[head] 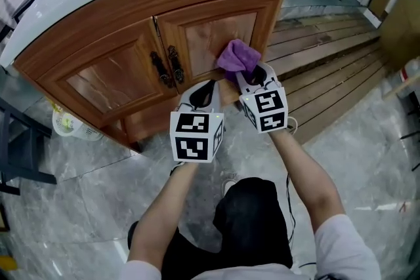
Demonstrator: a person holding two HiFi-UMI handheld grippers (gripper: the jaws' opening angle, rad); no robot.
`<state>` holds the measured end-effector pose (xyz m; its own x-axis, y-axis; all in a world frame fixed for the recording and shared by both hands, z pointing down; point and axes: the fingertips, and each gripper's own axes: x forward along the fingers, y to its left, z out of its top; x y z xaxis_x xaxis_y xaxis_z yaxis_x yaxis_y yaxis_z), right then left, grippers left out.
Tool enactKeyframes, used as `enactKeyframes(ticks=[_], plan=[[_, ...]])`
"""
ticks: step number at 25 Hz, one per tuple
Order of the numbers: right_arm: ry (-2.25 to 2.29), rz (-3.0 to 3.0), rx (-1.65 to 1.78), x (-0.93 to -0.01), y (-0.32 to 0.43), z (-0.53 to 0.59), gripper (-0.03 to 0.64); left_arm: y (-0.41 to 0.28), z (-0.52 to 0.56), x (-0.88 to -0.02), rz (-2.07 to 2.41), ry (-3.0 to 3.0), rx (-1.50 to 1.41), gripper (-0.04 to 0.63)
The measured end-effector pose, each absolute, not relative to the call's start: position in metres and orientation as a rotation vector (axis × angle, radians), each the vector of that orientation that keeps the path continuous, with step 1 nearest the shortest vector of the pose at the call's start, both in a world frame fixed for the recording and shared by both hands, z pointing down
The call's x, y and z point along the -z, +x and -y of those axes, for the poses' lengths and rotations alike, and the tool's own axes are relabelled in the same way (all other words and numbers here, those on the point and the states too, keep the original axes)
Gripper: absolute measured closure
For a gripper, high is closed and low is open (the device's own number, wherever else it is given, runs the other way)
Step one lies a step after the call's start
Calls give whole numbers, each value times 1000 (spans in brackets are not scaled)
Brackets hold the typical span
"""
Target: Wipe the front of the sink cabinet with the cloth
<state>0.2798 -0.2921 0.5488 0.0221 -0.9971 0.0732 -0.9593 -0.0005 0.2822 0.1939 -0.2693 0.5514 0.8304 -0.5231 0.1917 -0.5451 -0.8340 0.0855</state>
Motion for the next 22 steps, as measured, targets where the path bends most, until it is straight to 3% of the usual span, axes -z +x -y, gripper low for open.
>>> enactKeyframes(ticks=[14,22], plan=[[2176,1861,140,-557,345,276,540,231,259,-555,744,2899,-241,592],[2128,1937,134,-532,322,269,540,236,267,-538,756,2861,-190,592]])
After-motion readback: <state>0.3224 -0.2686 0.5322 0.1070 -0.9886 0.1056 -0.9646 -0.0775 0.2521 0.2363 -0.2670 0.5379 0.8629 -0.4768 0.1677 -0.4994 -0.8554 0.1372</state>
